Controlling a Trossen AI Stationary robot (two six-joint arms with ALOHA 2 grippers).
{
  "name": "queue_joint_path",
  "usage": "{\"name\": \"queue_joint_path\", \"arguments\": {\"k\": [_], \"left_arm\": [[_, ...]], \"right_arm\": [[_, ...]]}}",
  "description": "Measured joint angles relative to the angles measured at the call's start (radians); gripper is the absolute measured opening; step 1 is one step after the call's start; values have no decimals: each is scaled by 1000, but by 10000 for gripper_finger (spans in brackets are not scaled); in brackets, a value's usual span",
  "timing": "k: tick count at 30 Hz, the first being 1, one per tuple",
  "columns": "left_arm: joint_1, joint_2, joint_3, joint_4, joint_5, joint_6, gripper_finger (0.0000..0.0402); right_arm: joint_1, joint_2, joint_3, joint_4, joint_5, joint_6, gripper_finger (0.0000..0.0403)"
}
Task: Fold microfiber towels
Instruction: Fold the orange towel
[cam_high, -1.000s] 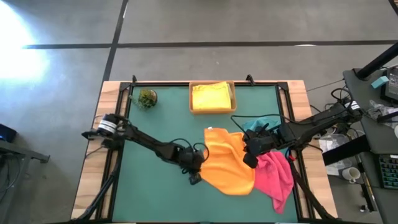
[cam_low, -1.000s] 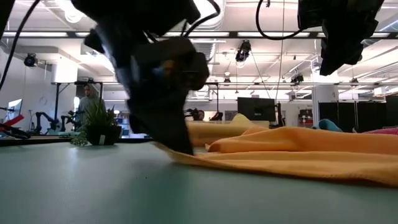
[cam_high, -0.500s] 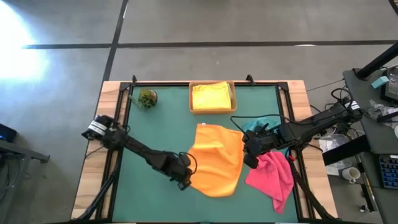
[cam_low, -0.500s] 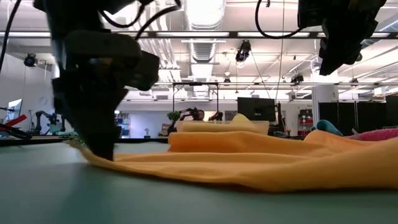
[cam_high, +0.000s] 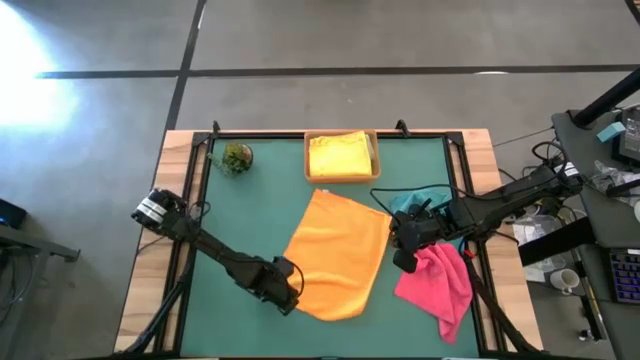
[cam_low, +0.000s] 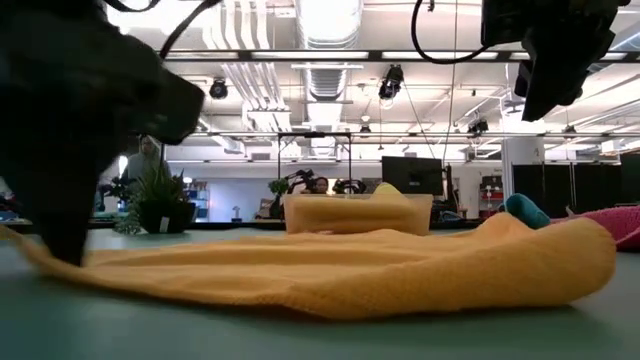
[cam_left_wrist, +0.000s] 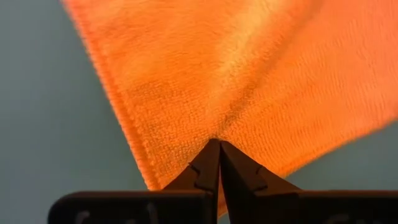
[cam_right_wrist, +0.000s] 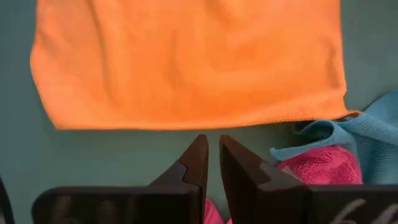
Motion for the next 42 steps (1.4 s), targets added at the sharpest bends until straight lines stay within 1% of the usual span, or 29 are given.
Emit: {"name": "queue_joint_path", "arguments": {"k": [4,7,12,20,23,27,31,33,36,39,42], "left_arm": [[-29,-4,17,22,75,0,0],[-44,-6,15,101,104,29,0],[-48,-8,9,236,104,121,0],[-47,-14,9,226,96,244,3],[-44,-24,9,207,97,253,24],[-41,-30,14,158,126,323,71],[-38,-40,17,151,148,351,120],[-37,-41,17,143,178,389,137],[-37,-42,24,130,196,512,146],[-37,-44,41,67,197,636,148],[-37,-44,60,-23,195,714,148]], "right_arm": [[0,0,-2,0,-32,-25,45],[0,0,-5,0,-32,-39,60],[0,0,-10,1,-32,-53,89],[0,0,-10,9,-33,-93,140],[8,0,-10,47,-39,-95,161],[45,0,-10,134,-41,-115,183],[99,0,-10,197,-42,-120,193],[127,0,-10,229,-41,-119,194],[167,6,-10,294,-41,-119,194],[202,16,-10,366,-41,-111,194],[223,33,-10,410,-41,5,194]]}}
